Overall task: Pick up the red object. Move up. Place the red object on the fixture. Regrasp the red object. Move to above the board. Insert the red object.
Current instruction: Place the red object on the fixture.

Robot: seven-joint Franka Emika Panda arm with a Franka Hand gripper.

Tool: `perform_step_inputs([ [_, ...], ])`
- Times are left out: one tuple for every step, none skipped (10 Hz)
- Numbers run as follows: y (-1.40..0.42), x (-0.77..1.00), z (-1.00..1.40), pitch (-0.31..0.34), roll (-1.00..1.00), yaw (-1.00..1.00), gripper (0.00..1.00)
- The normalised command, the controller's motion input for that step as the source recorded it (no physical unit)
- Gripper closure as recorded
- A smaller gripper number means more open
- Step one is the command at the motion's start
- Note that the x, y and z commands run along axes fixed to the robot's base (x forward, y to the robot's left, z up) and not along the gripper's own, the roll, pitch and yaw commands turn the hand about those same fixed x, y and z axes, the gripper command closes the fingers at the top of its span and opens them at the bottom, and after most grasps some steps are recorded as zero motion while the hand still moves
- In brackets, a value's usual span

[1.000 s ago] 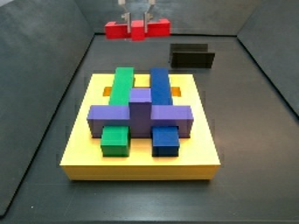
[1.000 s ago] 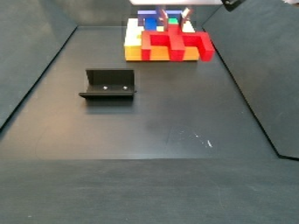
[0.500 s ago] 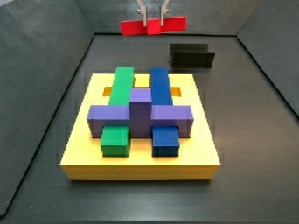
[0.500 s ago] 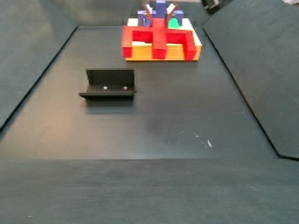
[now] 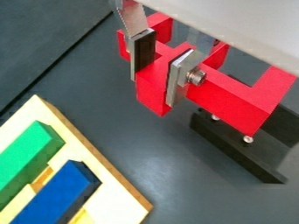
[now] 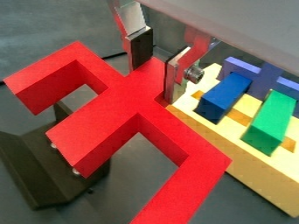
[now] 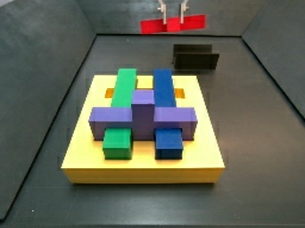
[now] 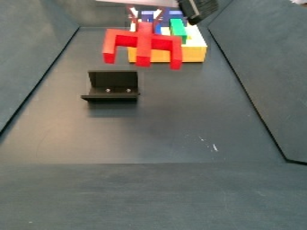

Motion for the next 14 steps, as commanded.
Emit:
perform_step_inputs([
  [0.24,1.00,-0.04,0.000,-0.17,-0.19,1.00],
  [0.25,1.00,-0.02,0.000,-0.17,-0.19,1.00],
  [0.21,1.00,0.00,0.000,-0.17,-0.16,1.00],
  [0.17,0.96,0.00,0.017,-0.18,-0.04,1.00],
  [0.10,0.87,0.00,0.160,-0.21,0.00,1.00],
  [0.07,0.85,0.00,0.277,-0.33,0.00,1.00],
  [0.00,0.84,0.00,0.320,-0.46,0.00,1.00],
  [0.00,0.75,0.00,0.257,-0.64,0.00,1.00],
  [0.00,0.68,-0.03,0.154,-0.82,0.00,1.00],
  [0.03,0.66,-0.17,0.023,-0.88,-0.01,1.00],
  [0.13,0.53,-0.37,-0.040,-0.71,-0.01,1.00],
  [0.15,0.50,-0.41,-0.117,-0.59,0.00,1.00],
  [0.14,0.45,-0.39,-0.126,-0.51,0.00,1.00],
  [0.11,0.41,-0.29,-0.051,-0.45,-0.01,1.00],
])
